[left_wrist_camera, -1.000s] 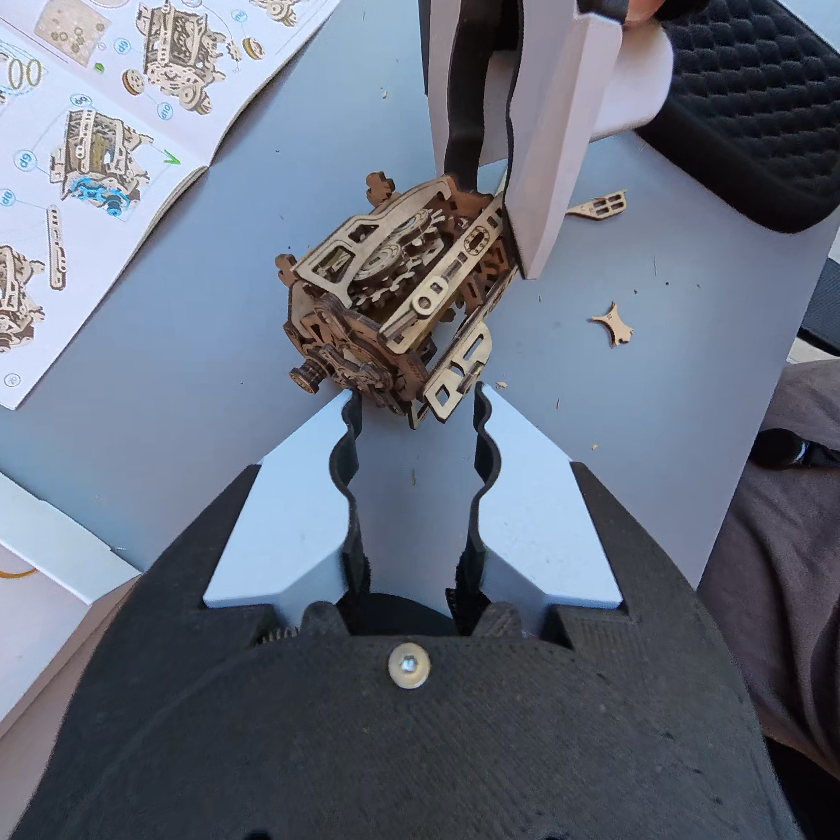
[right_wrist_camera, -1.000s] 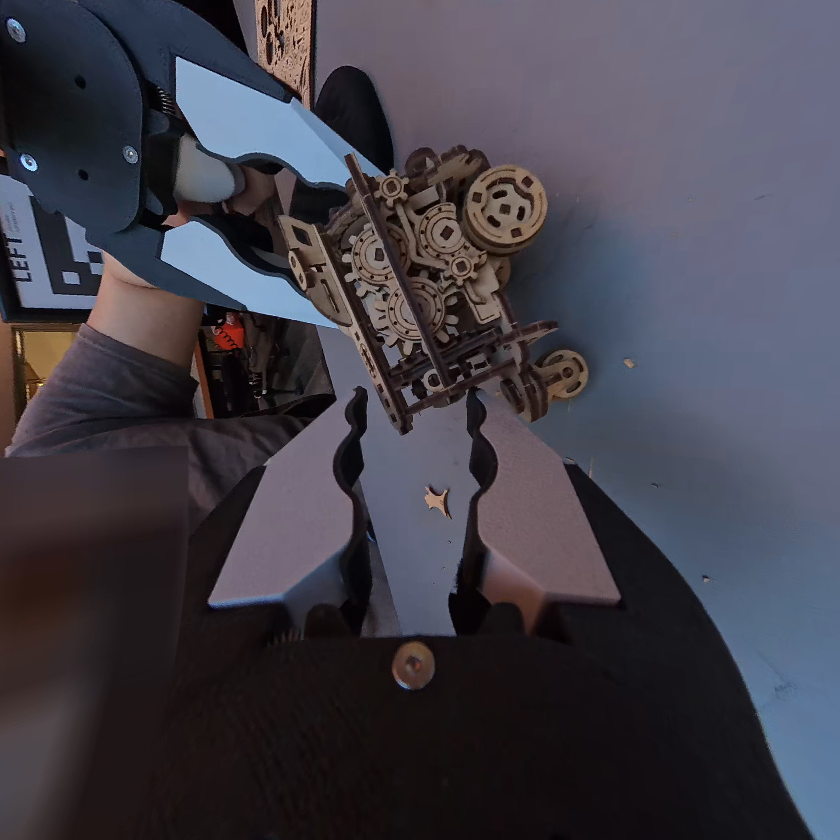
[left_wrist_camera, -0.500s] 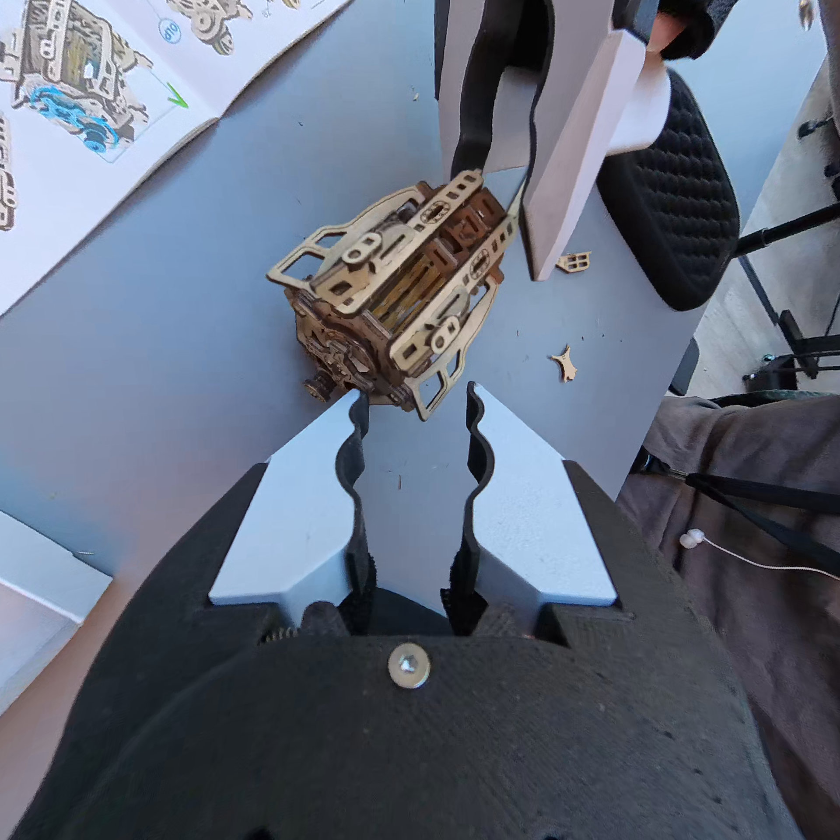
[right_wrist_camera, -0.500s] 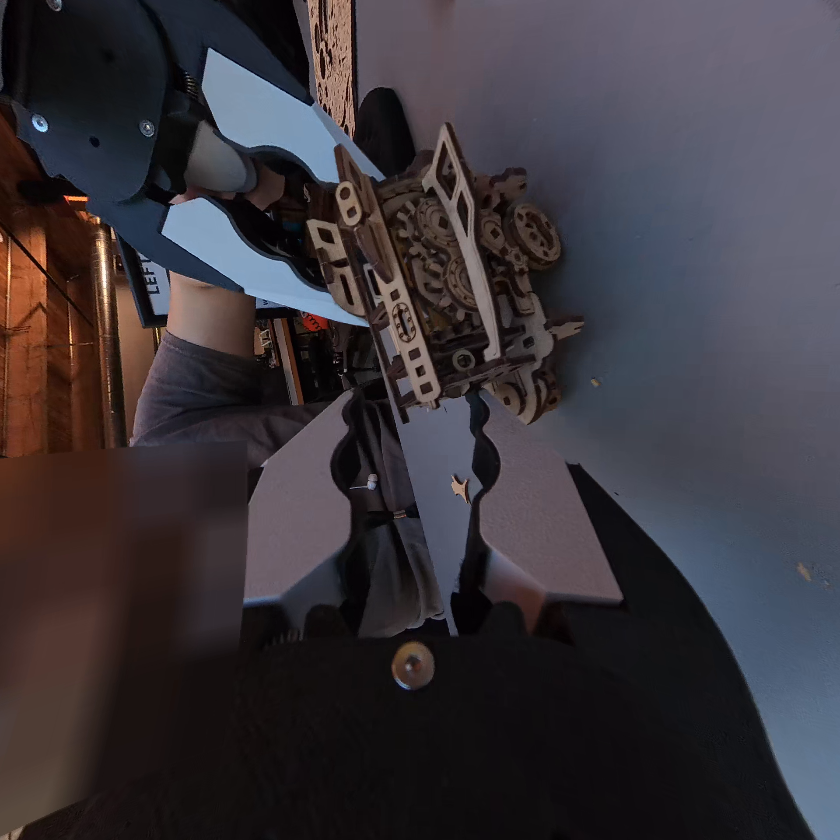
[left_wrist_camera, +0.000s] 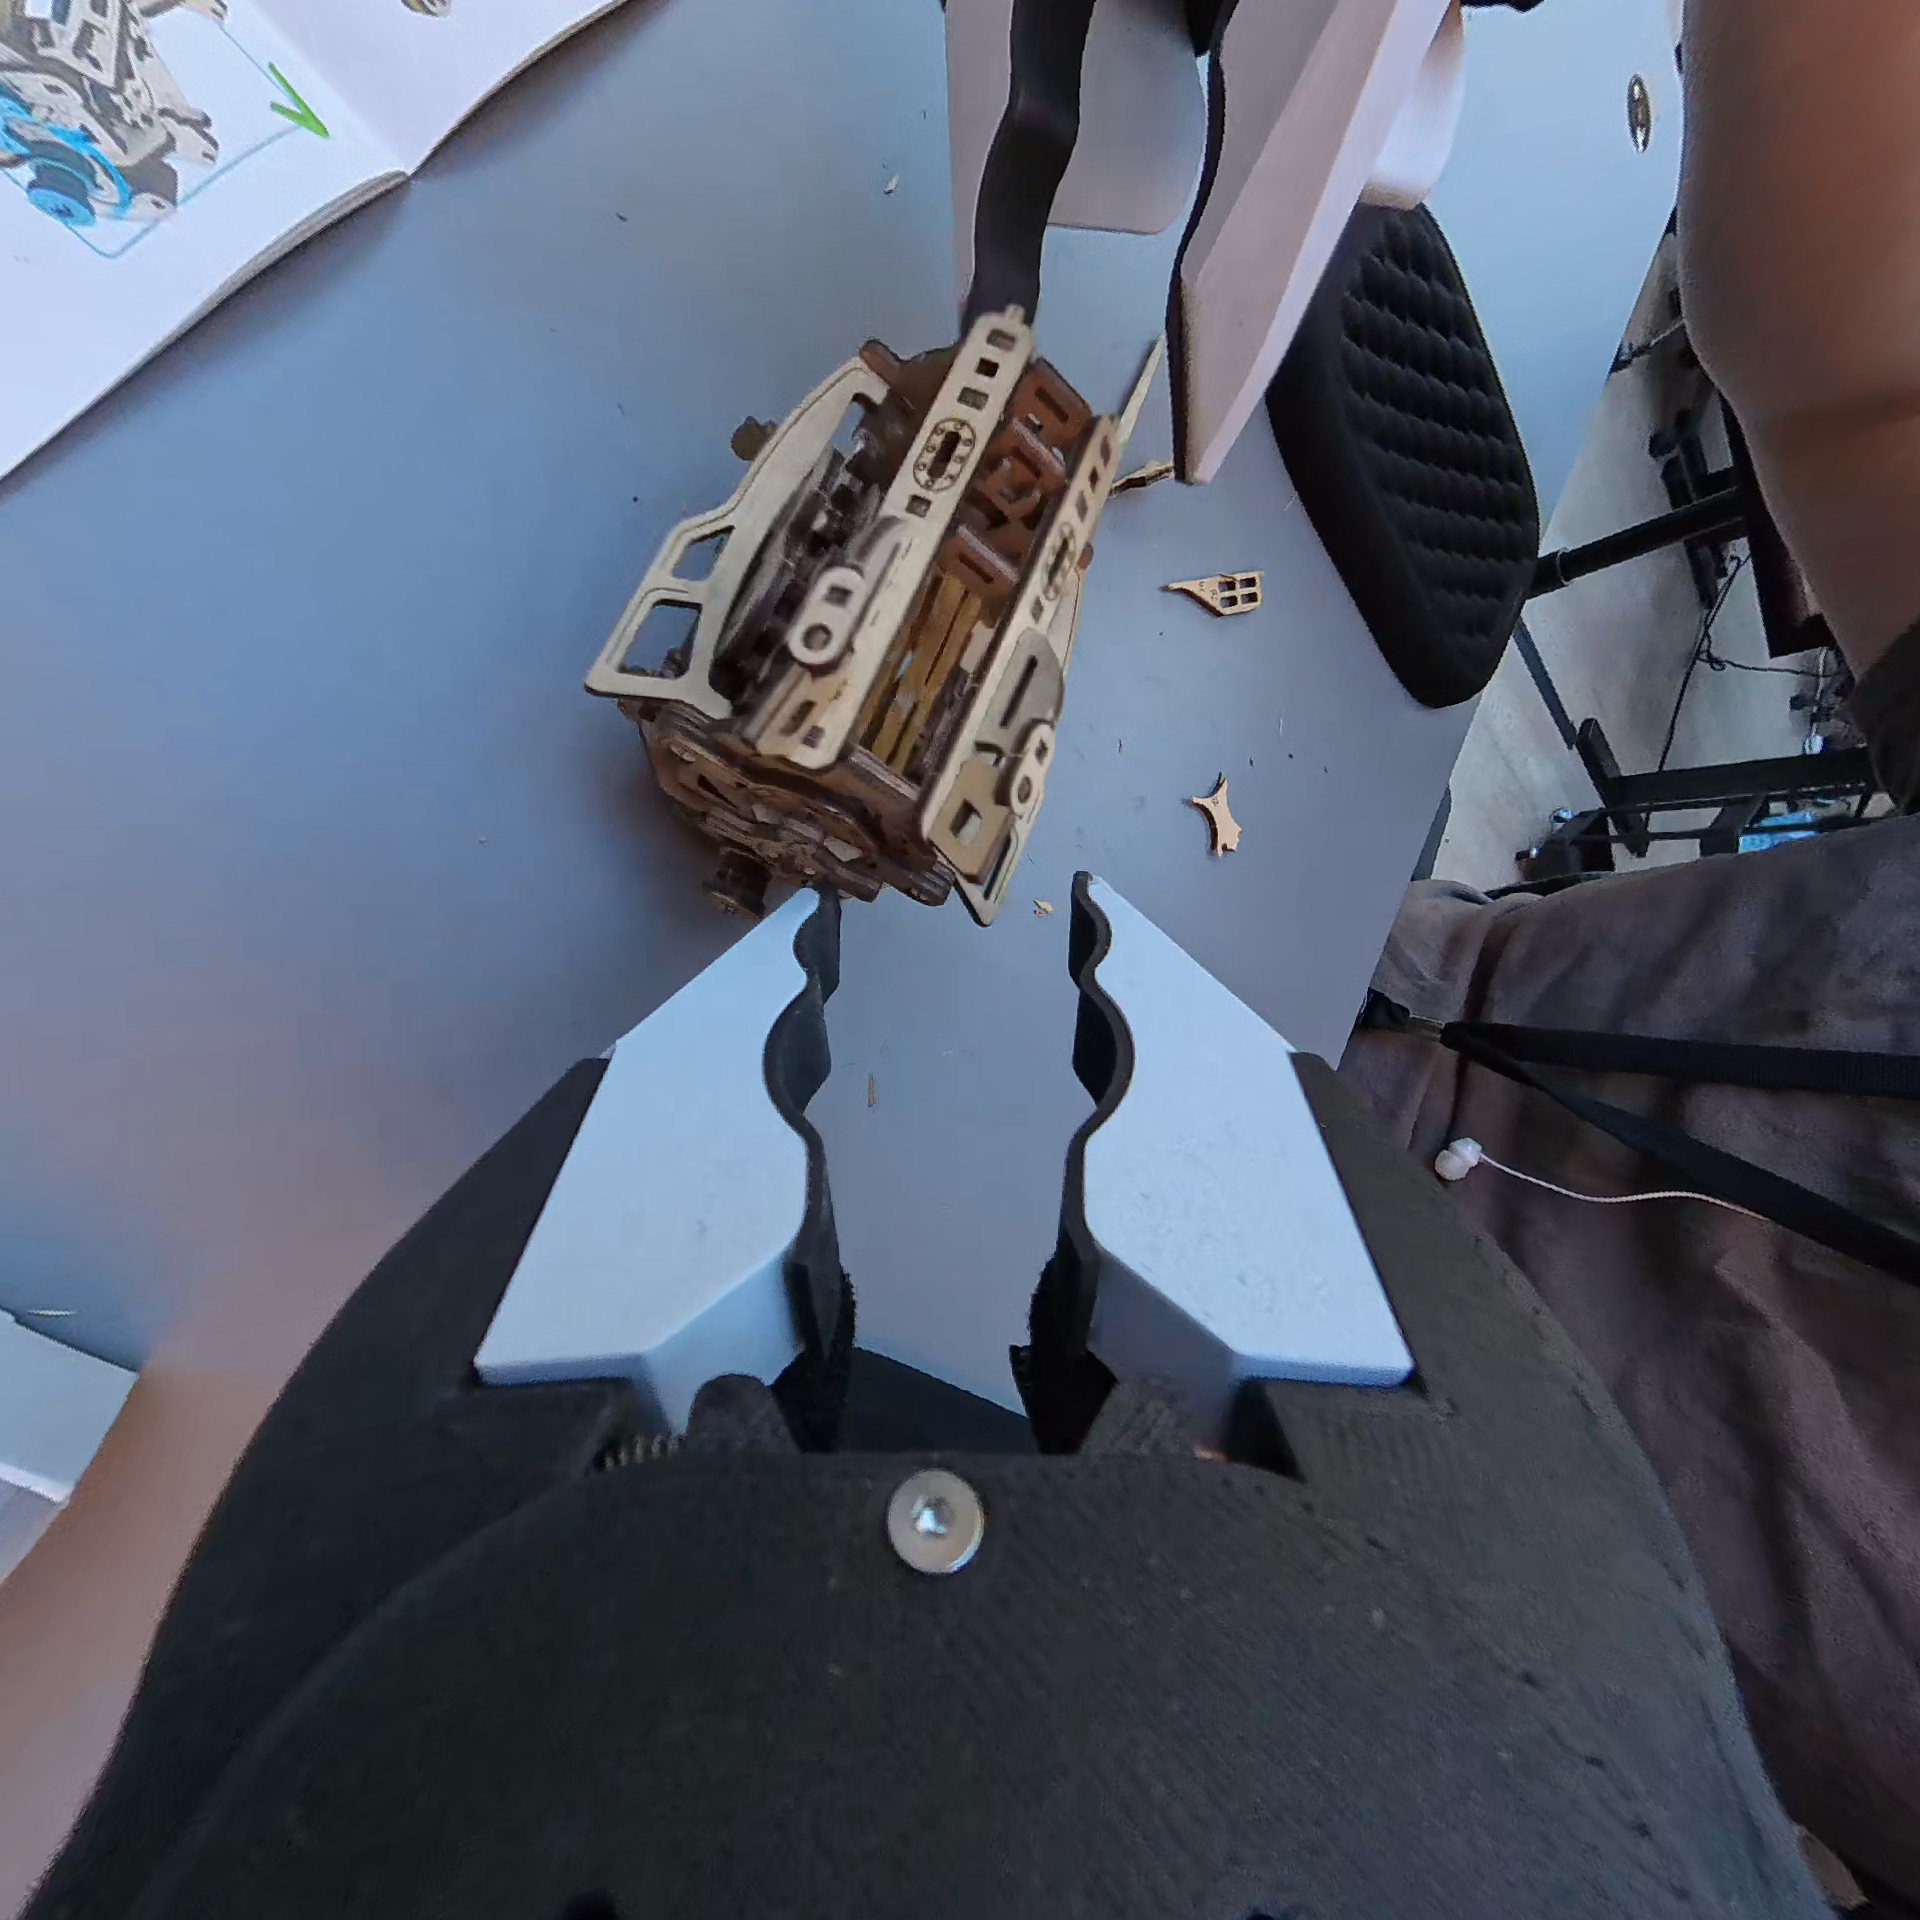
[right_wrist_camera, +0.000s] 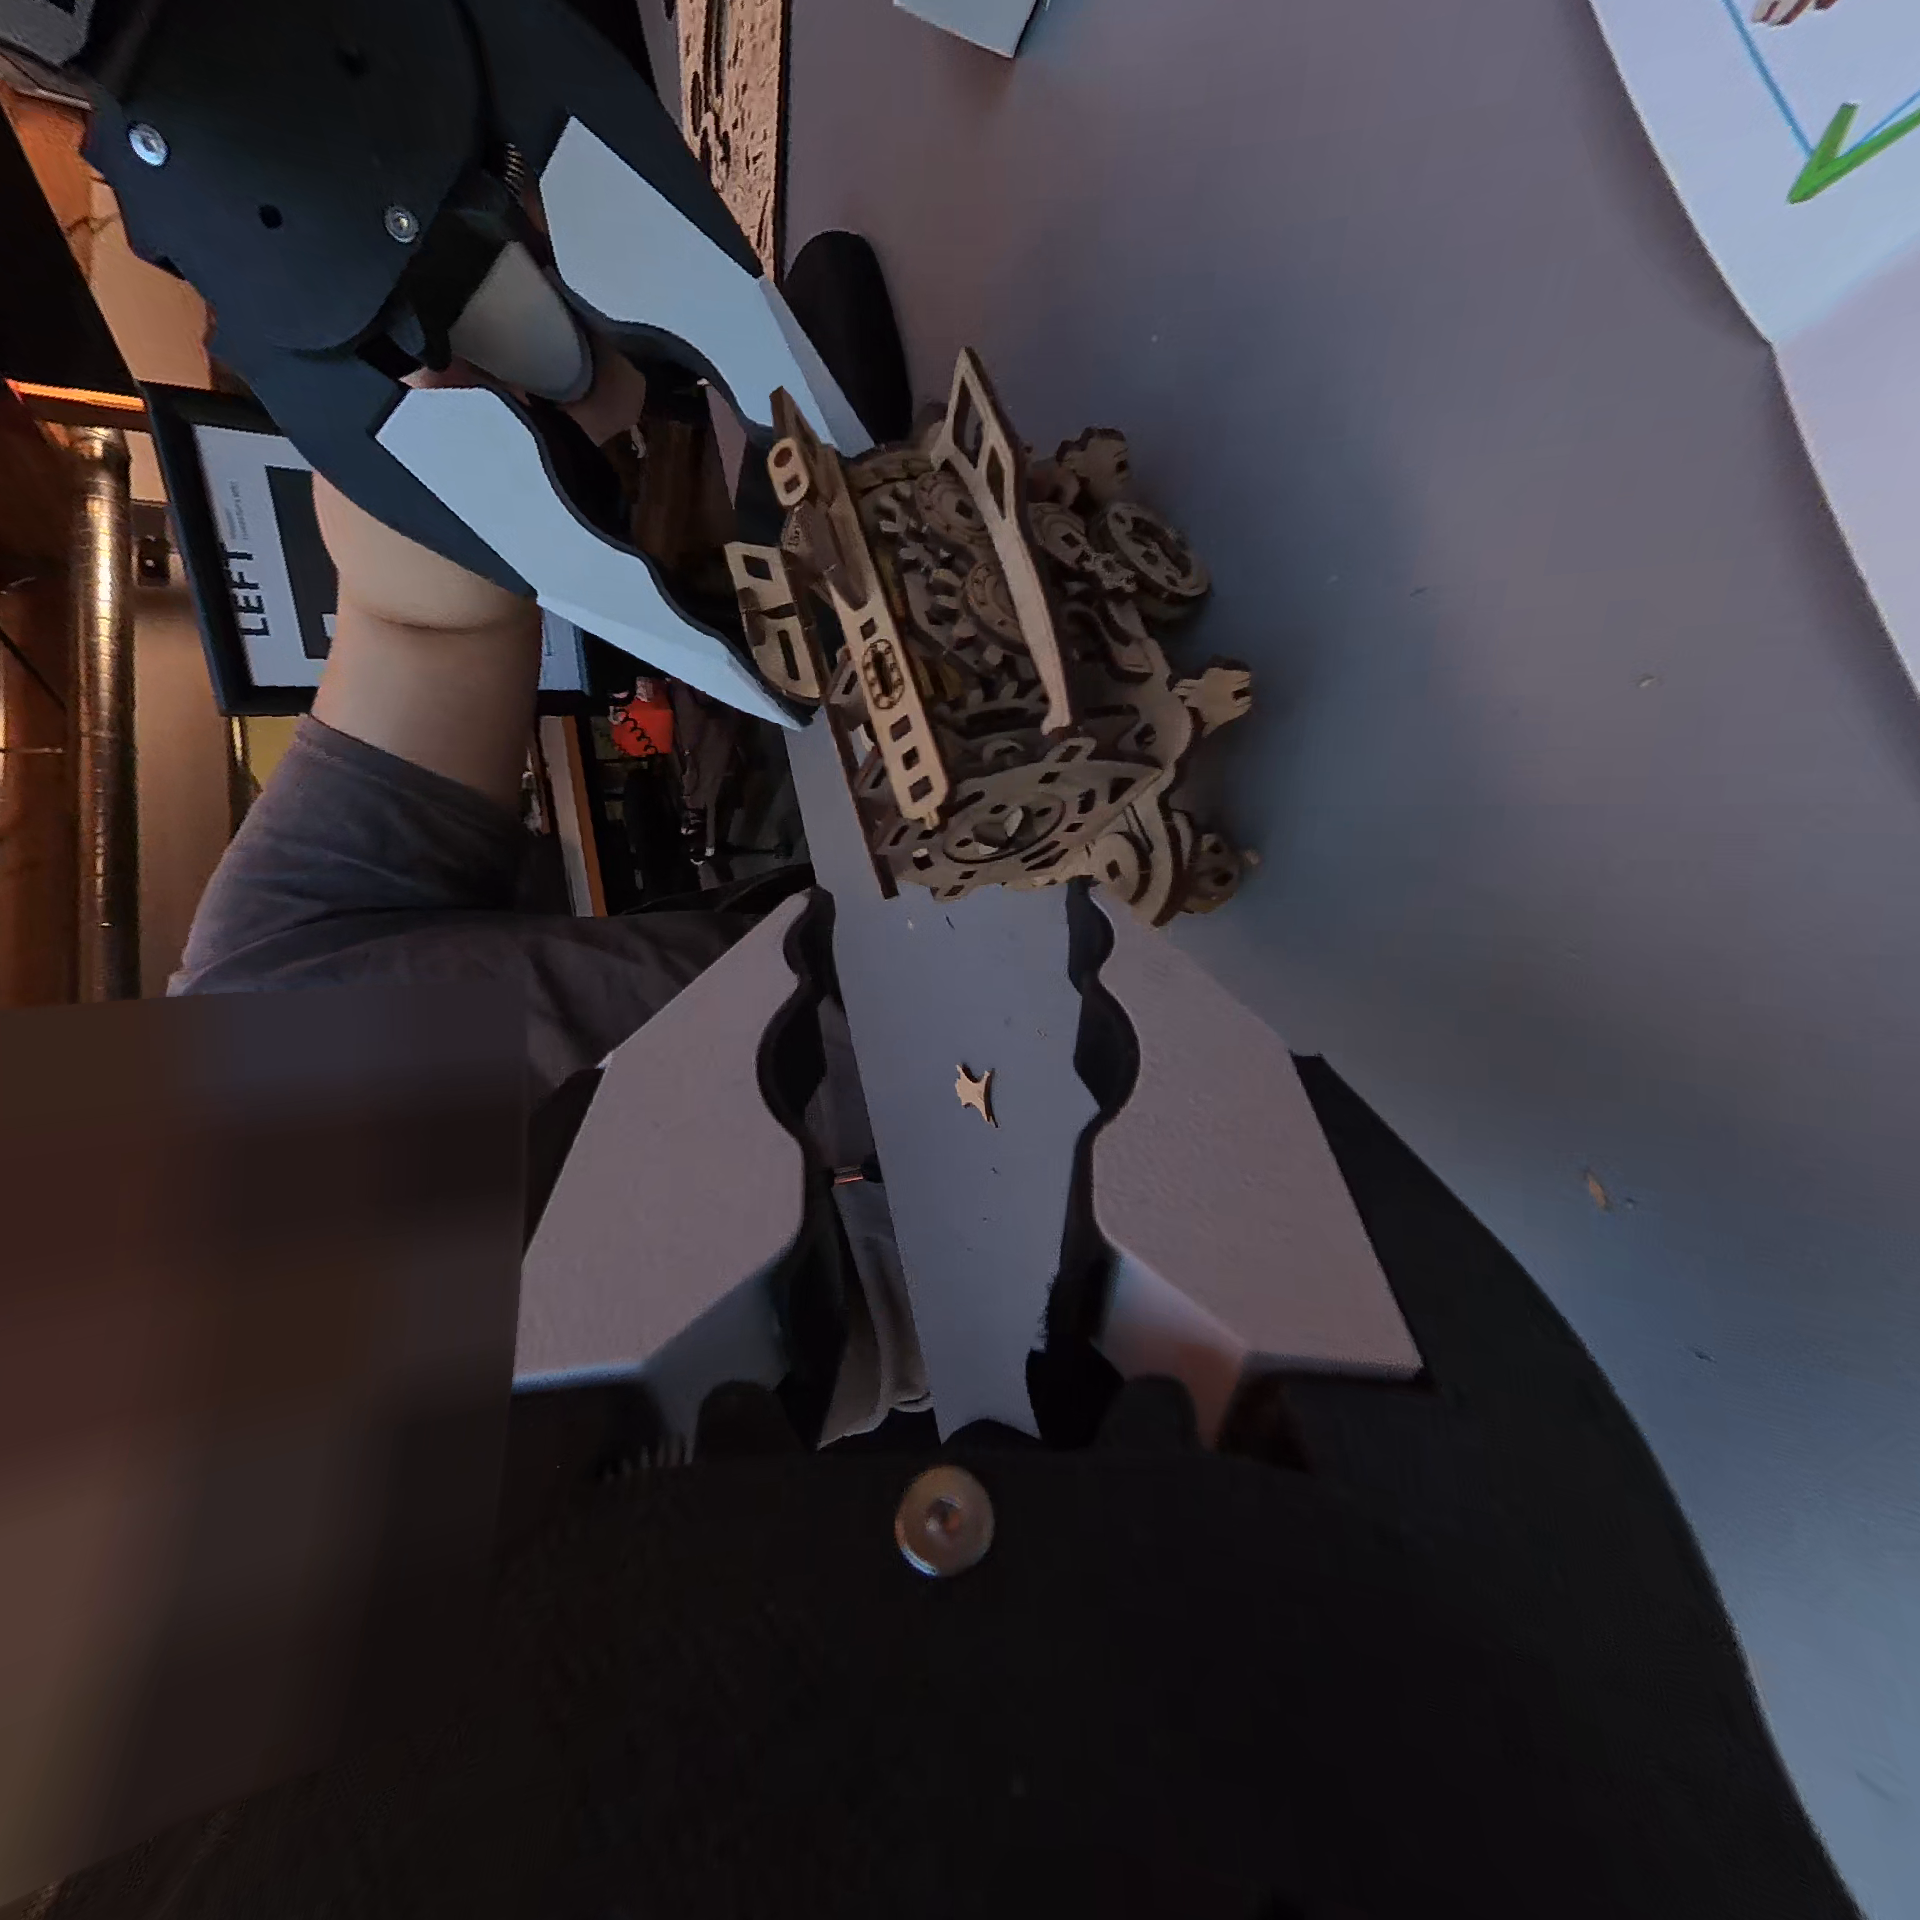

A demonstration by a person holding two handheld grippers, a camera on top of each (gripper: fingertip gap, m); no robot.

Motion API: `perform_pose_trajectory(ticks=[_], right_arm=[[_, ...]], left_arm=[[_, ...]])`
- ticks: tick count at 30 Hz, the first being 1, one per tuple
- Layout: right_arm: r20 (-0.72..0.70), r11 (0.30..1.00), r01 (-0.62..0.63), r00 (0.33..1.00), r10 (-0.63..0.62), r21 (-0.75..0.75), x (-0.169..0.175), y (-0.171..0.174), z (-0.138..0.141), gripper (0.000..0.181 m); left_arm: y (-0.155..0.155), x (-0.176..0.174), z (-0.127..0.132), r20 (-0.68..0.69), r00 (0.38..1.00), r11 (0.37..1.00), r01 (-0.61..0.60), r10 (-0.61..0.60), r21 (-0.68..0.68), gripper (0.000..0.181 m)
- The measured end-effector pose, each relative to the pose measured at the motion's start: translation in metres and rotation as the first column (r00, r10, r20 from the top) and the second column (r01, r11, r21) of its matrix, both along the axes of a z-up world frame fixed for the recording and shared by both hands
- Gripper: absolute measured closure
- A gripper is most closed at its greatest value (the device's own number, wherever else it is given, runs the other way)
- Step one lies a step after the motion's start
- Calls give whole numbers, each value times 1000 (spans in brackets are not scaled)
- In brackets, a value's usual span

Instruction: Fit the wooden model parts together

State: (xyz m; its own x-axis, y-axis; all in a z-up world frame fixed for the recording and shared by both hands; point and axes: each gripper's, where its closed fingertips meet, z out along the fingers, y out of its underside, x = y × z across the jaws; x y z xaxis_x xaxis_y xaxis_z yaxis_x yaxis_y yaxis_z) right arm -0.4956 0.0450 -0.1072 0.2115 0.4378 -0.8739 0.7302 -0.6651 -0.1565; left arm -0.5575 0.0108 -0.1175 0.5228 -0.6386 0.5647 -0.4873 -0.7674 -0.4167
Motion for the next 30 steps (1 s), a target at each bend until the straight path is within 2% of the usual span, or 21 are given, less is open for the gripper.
perform_pose_trajectory(ticks=[6, 11, 15, 18, 20, 23, 28, 30], right_arm=[[-4, 990, -10, 1000, 10, 140, 8, -1, -6, 136], [-85, 941, 15, 996, 14, 337, 14, 5, -5, 135], [-144, 845, 20, 987, 68, 534, 17, 9, -9, 130], [-173, 713, 11, 973, 155, 701, 14, 11, -15, 128], [-181, 623, 21, 964, 195, 782, 9, 11, -20, 127], [-192, 582, 26, 955, 225, 813, 1, 6, -22, 127], [-140, 541, -18, 958, 251, 841, -8, 3, -27, 129], [-127, 552, -39, 958, 259, 833, -12, 1, -29, 131]], left_arm=[[-5, -10, 10, 45, 999, 999, -31, 30, 29, 137], [0, -31, 26, 61, 993, 983, -113, 106, 143, 133], [11, -33, 47, 61, 989, 941, -145, 132, 307, 128], [11, -15, 60, 32, 997, 907, -72, 65, 414, 123], [12, -6, 58, -32, 999, 889, -9, 27, 458, 117], [21, -4, 52, -120, 992, 851, 39, 28, 523, 117], [18, -11, 59, -50, 997, 856, -21, 55, 517, 119], [15, -18, 57, -46, 997, 861, -34, 67, 507, 119]])
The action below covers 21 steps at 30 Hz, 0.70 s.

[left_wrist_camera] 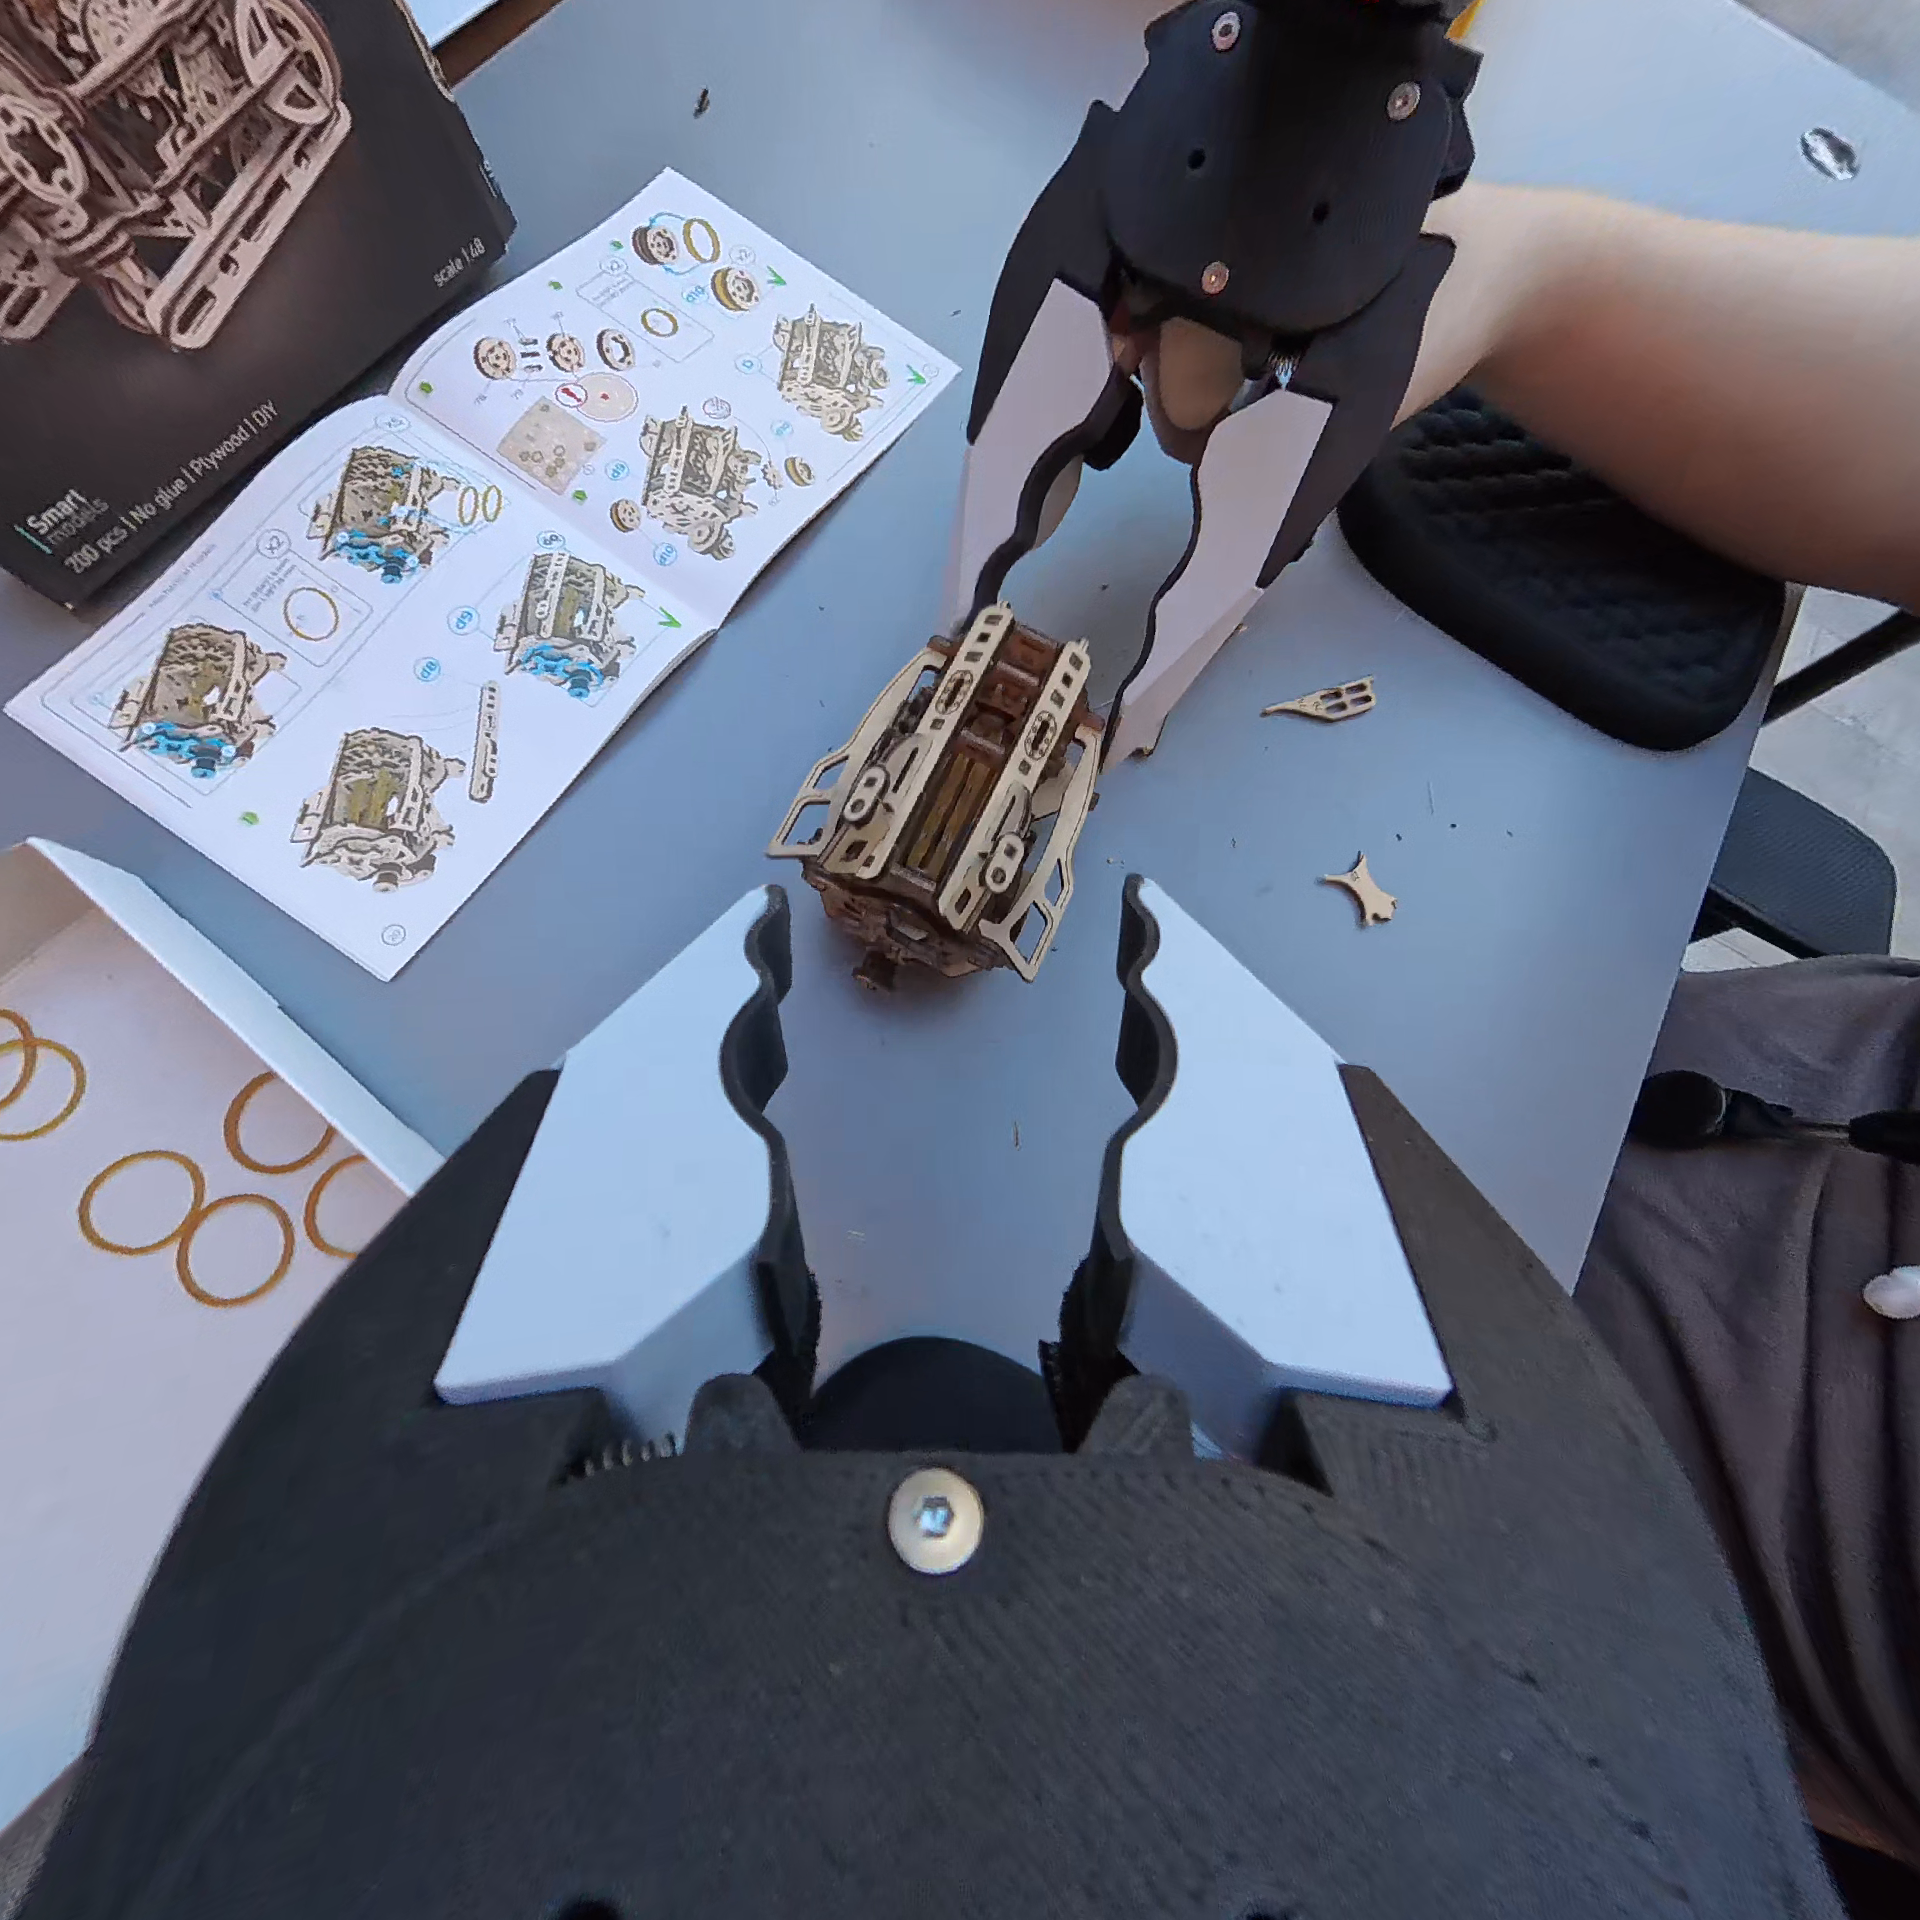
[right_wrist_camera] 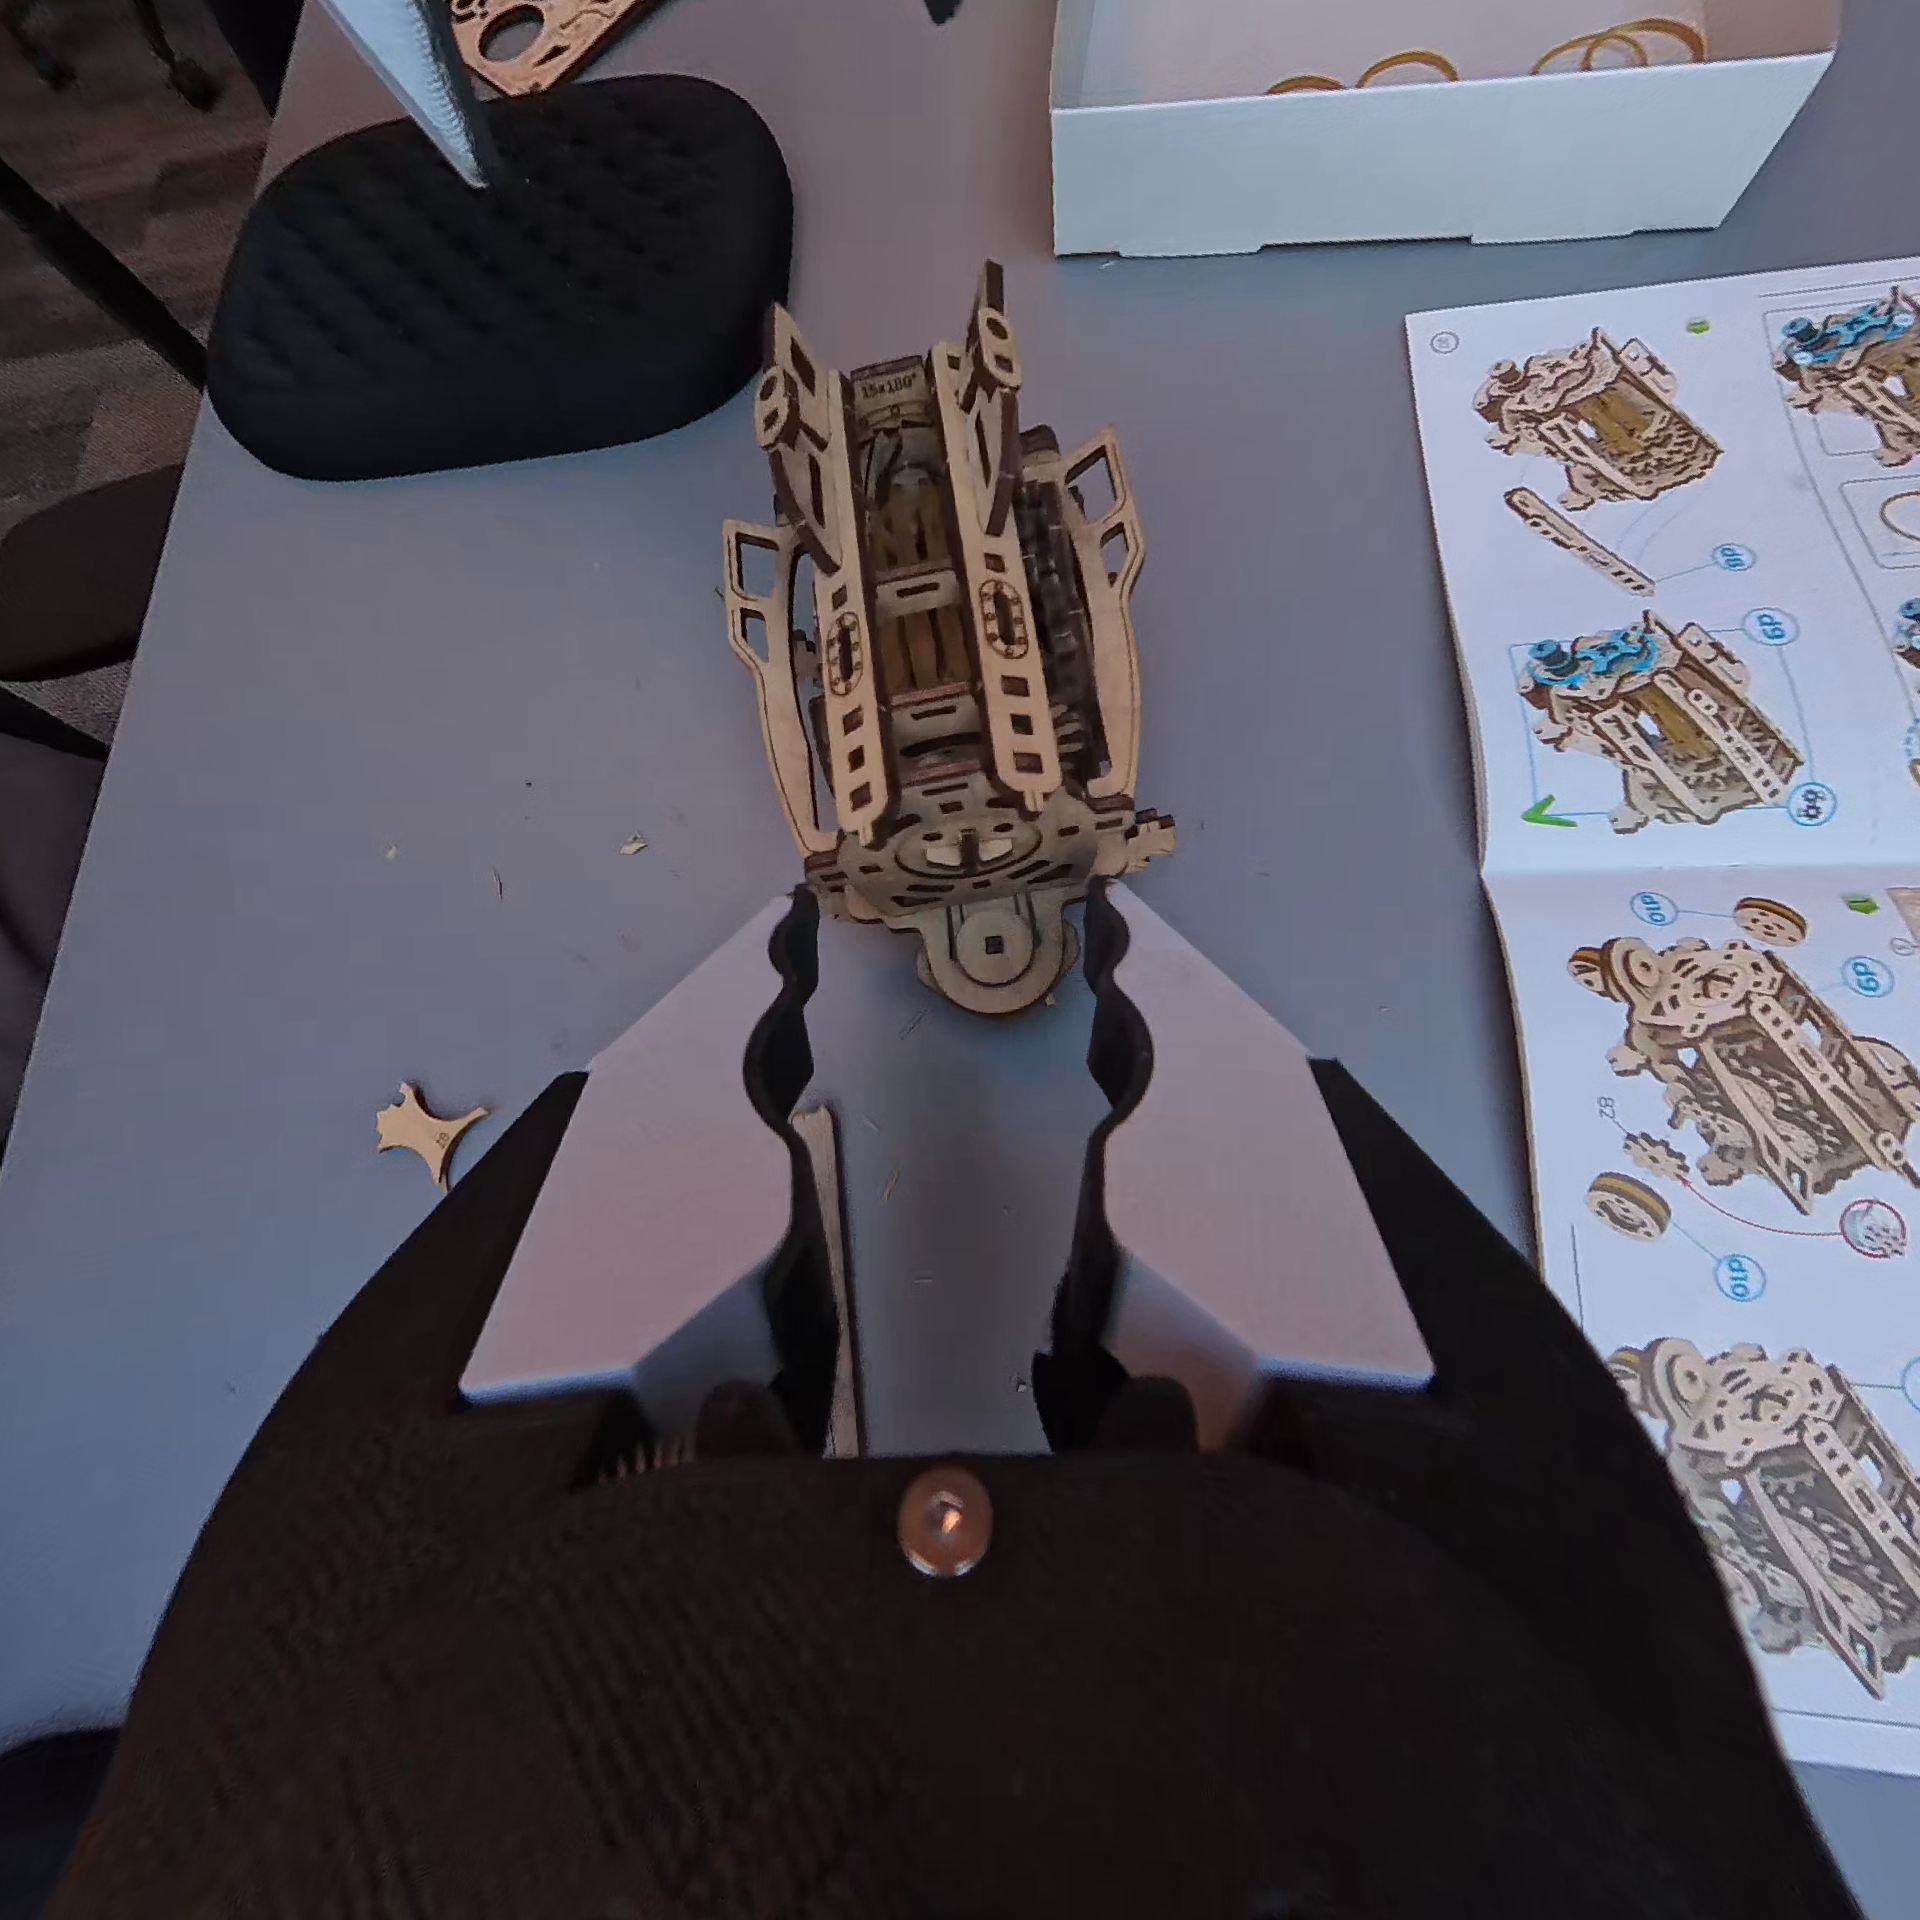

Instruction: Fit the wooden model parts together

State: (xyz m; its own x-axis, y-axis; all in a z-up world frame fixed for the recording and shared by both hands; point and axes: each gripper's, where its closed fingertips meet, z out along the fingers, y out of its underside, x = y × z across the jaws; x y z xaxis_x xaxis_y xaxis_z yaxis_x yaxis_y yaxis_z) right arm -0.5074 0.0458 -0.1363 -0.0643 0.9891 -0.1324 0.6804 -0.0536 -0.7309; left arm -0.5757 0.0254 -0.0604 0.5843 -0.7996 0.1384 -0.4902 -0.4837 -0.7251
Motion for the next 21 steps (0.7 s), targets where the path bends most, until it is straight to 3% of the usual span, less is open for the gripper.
perform_pose_trajectory(ticks=[7, 16, 19, 21], right_arm=[[-1, 997, 7, 1000, -7, -77, -18, -5, 12, 131], [24, 1000, -4, 1000, 3, 31, -7, 7, 30, 108], [-12, 997, -52, 999, 53, 49, -12, 5, 42, 106], [41, 993, -92, 995, 90, 69, -15, 3, 34, 106]], left_arm=[[-13, -24, -7, -21, 999, 999, -40, 39, -17, 119], [-29, -49, -2, -3, 996, 996, -92, 92, -1, 120], [-33, -55, -3, 1, 995, 995, -104, 104, -5, 120], [-36, -56, -5, -3, 994, 994, -107, 107, -10, 120]])
